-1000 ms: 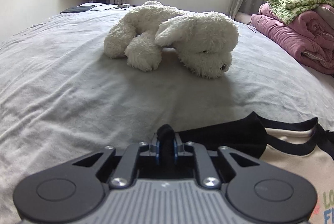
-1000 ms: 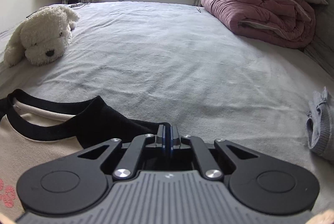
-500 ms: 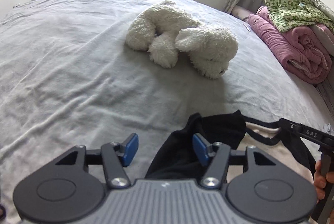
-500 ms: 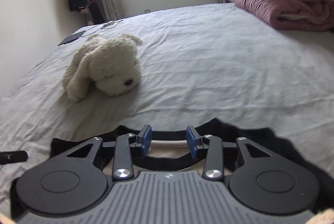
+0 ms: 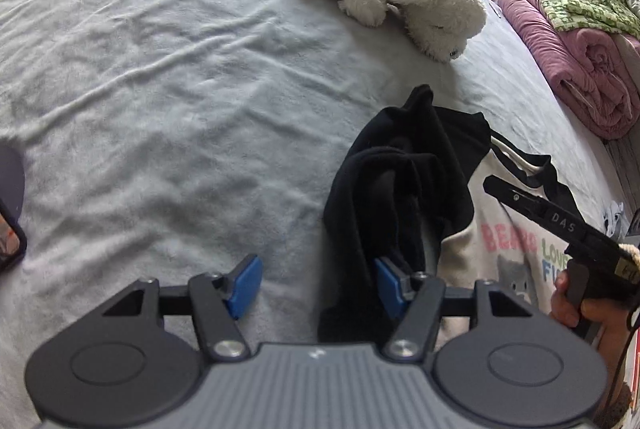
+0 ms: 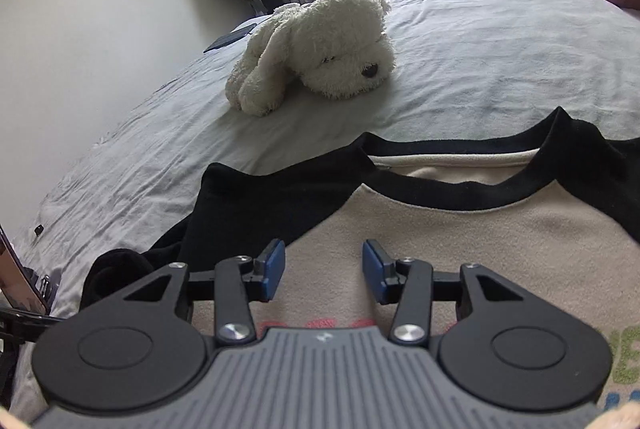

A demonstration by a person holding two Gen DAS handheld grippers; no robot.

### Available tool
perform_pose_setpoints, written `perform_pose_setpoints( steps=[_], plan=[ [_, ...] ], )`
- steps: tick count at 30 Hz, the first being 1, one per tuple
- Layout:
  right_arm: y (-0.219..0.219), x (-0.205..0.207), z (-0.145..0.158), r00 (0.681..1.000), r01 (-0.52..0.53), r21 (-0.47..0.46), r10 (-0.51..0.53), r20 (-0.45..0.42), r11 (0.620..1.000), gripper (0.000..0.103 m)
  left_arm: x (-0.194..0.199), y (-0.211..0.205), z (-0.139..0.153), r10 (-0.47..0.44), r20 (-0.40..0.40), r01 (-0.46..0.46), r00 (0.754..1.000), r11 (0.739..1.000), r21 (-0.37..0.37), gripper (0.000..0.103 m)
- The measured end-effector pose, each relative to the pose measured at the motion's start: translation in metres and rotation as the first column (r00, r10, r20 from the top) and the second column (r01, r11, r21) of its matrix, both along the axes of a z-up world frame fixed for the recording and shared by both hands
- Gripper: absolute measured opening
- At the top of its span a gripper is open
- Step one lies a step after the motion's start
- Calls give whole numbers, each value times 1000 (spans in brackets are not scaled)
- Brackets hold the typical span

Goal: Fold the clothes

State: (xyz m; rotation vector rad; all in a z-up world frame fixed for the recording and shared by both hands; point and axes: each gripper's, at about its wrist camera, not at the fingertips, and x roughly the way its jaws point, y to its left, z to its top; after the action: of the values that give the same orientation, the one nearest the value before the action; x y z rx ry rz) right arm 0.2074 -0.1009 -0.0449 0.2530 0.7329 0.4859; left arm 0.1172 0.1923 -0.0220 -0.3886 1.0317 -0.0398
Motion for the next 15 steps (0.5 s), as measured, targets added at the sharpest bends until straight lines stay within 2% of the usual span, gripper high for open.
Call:
perform_pose_setpoints(
  steps=[1,4,6,9,11,12,14,15],
  plan=[
    [-2,0,0,1000,-3,20,4,-6,1000,48,1,-2,-1,-9,3,9,1000,1000,-1,61],
    [-9,4,-3,999,2,84,1,-36,996,49,5,-11,-4,-34,12,33,999,999,8,44],
    [-12,4,-4,999,4,109,1,-47,994,49,6,-17,-6,-53,25,53,998,999,7,15],
    [-16,4,-5,998,7,132,1,-56,991,49,10,-18,-2,-23,31,22,999,1000,14,8],
    [-18,3,-5,998,7,138,1,-59,990,49,11,-19,6,-1,62,-5,998,996,94,7],
    [-18,3,-5,998,7,140,1,-60,990,49,11,-21,11,8,91,-24,996,984,178,7],
    [-19,3,-6,998,9,145,0,-63,989,49,11,-25,21,20,148,-70,989,937,341,7],
    [-20,3,-6,998,11,148,-1,-65,989,49,12,-27,26,24,175,-96,984,904,416,7]
  ],
)
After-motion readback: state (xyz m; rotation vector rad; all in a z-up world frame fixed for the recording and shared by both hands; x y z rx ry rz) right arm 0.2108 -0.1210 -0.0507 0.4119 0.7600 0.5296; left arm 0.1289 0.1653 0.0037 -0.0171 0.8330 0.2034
